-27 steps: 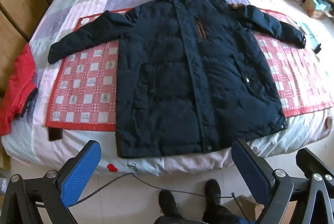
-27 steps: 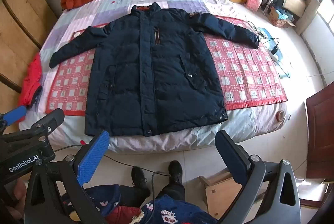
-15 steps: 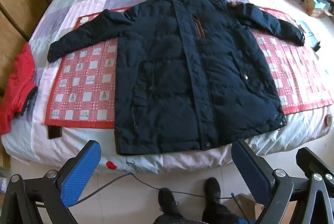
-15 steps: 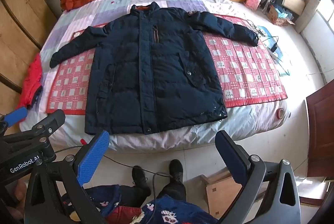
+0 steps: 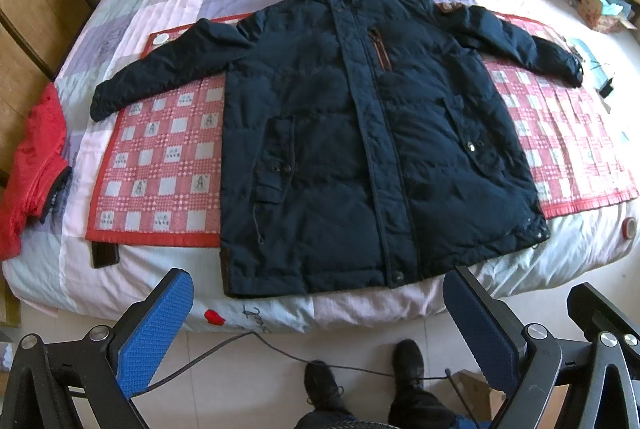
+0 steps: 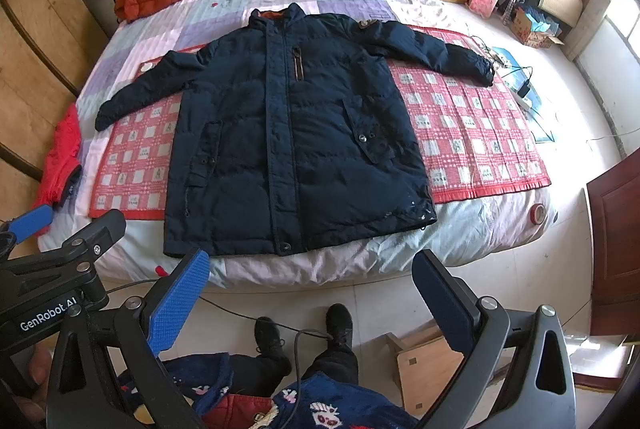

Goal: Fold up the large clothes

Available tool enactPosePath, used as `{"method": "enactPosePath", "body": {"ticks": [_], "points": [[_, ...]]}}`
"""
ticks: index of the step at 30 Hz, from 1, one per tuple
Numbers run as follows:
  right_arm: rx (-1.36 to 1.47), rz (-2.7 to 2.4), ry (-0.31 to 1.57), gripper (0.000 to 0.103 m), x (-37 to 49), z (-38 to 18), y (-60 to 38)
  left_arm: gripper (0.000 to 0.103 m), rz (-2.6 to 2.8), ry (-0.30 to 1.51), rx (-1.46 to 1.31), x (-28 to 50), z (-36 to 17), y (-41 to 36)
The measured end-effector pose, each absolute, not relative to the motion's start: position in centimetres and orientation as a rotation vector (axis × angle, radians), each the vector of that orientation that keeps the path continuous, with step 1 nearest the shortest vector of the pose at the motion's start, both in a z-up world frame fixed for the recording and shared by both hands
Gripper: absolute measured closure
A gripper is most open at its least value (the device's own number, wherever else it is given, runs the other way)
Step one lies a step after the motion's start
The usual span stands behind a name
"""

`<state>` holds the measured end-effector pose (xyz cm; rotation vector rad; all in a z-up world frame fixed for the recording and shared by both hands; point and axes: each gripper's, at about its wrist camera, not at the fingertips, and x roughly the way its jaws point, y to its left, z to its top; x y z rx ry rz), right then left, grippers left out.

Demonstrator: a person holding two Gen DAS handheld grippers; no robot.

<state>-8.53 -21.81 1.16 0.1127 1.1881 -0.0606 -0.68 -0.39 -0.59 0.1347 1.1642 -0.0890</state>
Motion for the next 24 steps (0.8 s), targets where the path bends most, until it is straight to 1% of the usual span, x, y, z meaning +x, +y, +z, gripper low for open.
{"method": "enactPosePath", "body": {"ticks": [24], "points": [[0.115,-0.063,1.189,0.0,-8.82,1.15,-20.97,0.0,-0.093,1.165,0.133,-0.55,-0.47,-0.35]]}}
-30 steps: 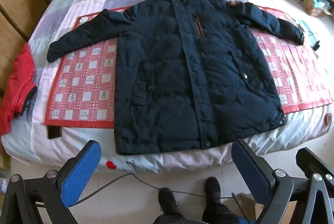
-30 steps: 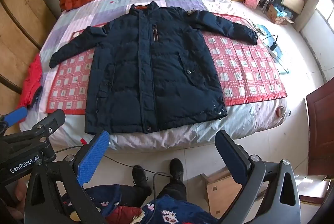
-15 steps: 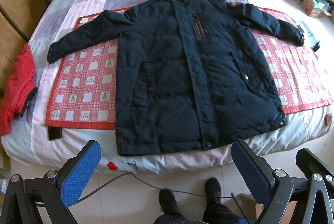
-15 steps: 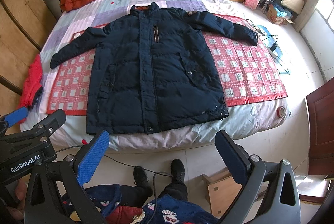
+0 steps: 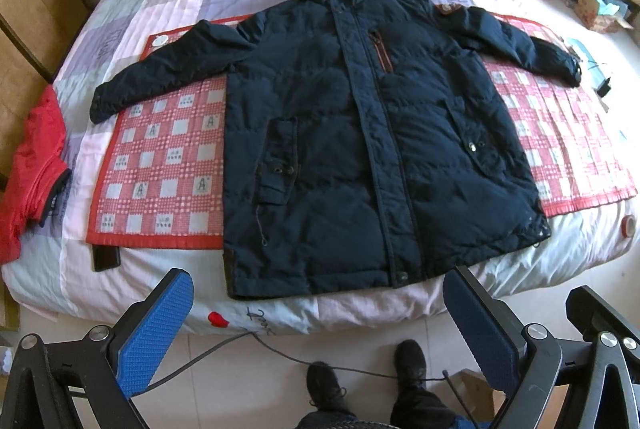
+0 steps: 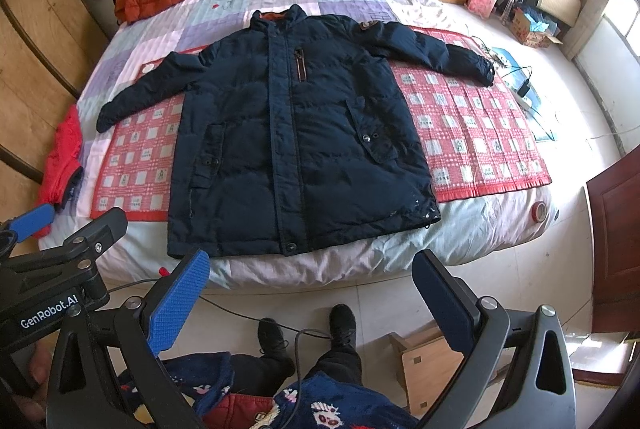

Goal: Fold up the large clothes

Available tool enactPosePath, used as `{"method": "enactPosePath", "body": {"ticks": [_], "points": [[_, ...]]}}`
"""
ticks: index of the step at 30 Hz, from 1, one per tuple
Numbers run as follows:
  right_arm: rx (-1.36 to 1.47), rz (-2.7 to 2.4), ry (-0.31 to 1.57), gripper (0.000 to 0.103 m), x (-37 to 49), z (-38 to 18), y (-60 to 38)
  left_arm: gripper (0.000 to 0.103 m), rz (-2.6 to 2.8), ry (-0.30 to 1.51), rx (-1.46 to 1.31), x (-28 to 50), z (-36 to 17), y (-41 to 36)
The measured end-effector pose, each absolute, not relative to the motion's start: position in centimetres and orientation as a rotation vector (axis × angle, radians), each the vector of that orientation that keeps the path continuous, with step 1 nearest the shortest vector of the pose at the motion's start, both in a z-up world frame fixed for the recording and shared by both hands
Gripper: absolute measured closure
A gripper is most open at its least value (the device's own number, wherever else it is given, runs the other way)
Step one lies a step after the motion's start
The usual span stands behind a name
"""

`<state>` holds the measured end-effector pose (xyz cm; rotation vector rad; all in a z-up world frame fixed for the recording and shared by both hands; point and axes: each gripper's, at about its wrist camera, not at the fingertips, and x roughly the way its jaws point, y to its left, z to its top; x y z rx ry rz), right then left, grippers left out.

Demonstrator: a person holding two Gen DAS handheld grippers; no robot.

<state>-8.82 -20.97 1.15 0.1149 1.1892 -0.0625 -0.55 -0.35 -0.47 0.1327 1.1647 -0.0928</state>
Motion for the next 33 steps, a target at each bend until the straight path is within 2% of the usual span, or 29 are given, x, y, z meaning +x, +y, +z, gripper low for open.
{"method": "enactPosePath", "body": {"ticks": [33], "points": [[0.115,-0.066,1.188,0.0,-7.8,0.7,-19.8,0.0,-0.096,1.161,0.131,-1.7,-0.6,-0.9]]}}
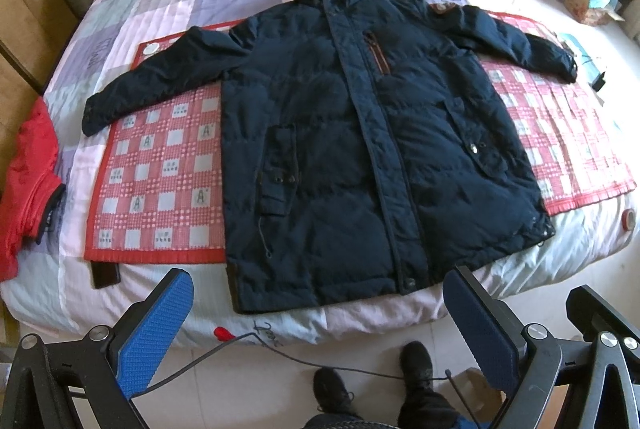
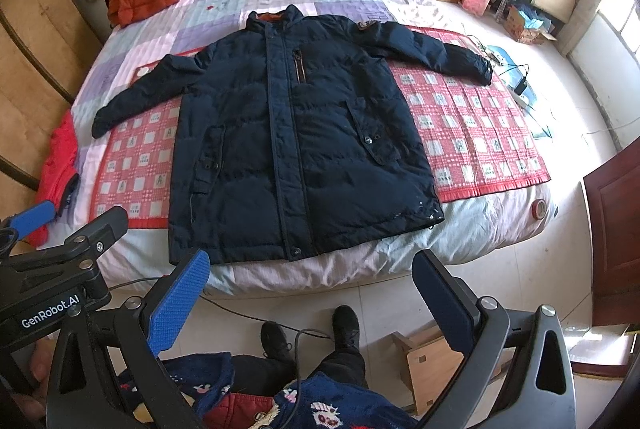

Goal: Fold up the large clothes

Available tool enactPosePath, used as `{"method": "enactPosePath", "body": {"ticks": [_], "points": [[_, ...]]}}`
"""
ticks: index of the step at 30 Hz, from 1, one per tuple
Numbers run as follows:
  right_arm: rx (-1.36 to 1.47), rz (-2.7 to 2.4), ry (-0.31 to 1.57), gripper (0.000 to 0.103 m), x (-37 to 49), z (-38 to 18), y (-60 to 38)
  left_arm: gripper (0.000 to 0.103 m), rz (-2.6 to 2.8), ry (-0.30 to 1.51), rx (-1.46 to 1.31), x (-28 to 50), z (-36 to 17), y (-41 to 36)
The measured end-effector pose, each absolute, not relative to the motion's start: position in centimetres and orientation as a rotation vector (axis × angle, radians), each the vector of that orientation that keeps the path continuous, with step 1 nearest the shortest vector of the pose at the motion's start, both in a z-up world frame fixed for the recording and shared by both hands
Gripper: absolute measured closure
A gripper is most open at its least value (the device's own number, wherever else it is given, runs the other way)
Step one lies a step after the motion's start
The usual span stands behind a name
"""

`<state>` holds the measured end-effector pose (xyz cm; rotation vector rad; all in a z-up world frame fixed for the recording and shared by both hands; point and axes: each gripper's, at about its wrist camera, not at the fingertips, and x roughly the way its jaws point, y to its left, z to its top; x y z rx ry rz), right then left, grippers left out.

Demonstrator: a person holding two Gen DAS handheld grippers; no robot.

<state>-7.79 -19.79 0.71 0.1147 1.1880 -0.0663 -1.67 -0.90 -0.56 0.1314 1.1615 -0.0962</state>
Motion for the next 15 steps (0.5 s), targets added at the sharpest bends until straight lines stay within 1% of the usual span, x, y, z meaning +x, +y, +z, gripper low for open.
{"method": "enactPosePath", "body": {"ticks": [9,15], "points": [[0.115,-0.069,1.191,0.0,-7.1,0.8,-19.0,0.0,-0.099,1.165,0.132,-1.7,-0.4,-0.9],[0.12,-0.076,1.213,0.0,-6.4,-0.8,-18.0,0.0,-0.106,1.18,0.139,-1.9,-0.9,-1.6]]}}
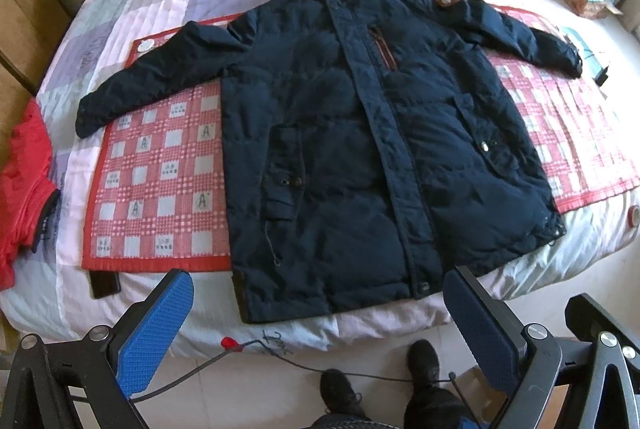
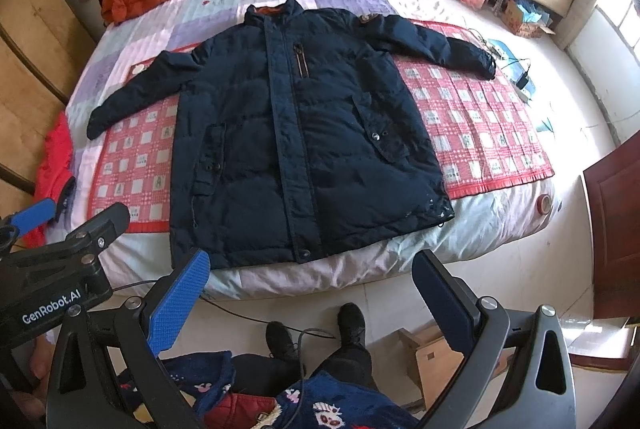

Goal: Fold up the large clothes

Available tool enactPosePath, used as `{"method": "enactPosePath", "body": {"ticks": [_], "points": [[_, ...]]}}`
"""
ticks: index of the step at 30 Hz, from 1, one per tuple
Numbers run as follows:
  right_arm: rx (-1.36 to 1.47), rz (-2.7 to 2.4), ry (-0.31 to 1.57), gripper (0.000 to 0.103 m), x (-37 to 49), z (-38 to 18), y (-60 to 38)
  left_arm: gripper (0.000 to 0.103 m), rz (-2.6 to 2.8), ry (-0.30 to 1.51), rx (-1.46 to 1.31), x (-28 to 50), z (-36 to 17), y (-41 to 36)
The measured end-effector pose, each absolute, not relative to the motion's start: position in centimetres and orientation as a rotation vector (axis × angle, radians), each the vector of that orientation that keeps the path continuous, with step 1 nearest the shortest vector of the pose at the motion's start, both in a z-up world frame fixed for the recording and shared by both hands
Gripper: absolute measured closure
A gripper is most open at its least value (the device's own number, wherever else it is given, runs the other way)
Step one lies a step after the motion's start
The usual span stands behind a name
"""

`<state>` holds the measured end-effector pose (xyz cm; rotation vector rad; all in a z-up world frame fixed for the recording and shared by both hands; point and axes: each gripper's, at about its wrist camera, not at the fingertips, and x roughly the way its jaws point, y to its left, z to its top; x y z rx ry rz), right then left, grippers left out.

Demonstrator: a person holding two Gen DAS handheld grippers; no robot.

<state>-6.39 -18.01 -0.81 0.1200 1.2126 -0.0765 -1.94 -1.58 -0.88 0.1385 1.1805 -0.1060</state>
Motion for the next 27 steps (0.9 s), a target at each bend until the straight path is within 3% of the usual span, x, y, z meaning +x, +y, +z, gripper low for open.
{"method": "enactPosePath", "body": {"ticks": [11,15,19,27], "points": [[0.124,-0.038,1.232,0.0,-0.3,-4.1,-19.1,0.0,-0.099,1.193,0.08,5.8,-4.3,-1.2],[0.09,0.029,1.114,0.0,3.9,-6.1,-21.2,0.0,-0.055,1.143,0.061,9.4,-7.1,-1.6],[-0.099,0.134,1.14,0.0,9.8,-12.2,-22.7,0.0,0.002,1.17,-0.003,14.1,-12.8,-1.9],[-0.096,0.146,1.257,0.0,21.2,-26.1,-26.8,0.0,0.073,1.173,0.028,22.1,-26.2,-1.5]]}}
